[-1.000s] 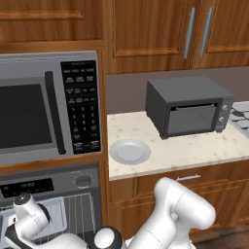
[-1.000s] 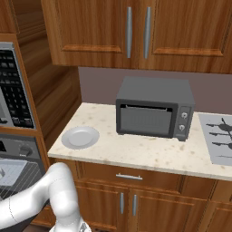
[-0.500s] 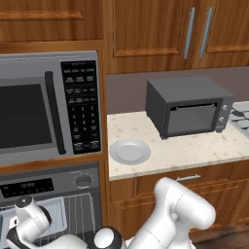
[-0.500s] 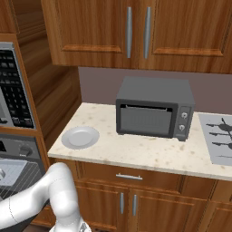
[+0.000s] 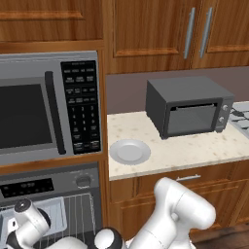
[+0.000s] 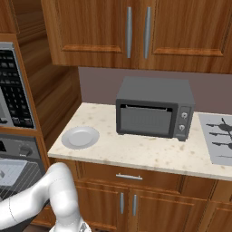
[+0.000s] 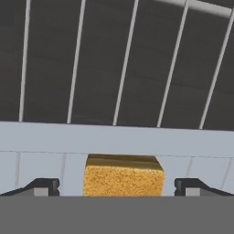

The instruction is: Take the baked cake out of the oven and place it on the plate for cooling. Then close the oven door.

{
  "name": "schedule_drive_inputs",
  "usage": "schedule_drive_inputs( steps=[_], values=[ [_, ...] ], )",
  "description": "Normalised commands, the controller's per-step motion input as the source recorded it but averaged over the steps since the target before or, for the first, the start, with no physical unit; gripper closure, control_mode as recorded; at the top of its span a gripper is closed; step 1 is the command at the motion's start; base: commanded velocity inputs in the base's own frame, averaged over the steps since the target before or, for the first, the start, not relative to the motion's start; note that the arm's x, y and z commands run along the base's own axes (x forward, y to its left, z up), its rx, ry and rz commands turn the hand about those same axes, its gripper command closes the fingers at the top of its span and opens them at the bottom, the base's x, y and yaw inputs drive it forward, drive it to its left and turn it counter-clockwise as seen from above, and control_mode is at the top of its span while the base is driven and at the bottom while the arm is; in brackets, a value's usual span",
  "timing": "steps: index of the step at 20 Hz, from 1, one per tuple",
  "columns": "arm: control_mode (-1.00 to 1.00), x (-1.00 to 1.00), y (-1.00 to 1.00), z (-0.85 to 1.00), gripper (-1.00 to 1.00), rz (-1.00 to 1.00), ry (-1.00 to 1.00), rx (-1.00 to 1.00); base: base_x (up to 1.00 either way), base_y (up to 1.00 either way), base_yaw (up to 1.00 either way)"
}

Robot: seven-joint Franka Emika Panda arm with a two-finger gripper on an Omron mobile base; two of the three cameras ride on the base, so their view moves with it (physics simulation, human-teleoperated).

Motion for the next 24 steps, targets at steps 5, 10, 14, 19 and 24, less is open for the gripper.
schedule_drive_inputs(
  steps=[5,10,14,19,24],
  values=[
    [-1.0,0.05,0.1,-0.14,-1.0,0.0,-0.04,0.0,0.0,0.0,0.0],
    [-1.0,0.07,0.02,-0.23,-1.0,0.0,0.0,0.0,0.0,0.0,0.0],
    [-1.0,0.06,0.0,-0.22,-1.0,0.0,0.0,0.0,0.0,0.0,0.0],
    [-1.0,0.04,0.01,-0.24,-1.0,0.0,0.0,0.0,0.0,0.0,0.0],
    [-1.0,-0.06,0.09,-0.37,-1.0,0.0,0.0,0.0,0.0,0.0,0.0]
  ],
)
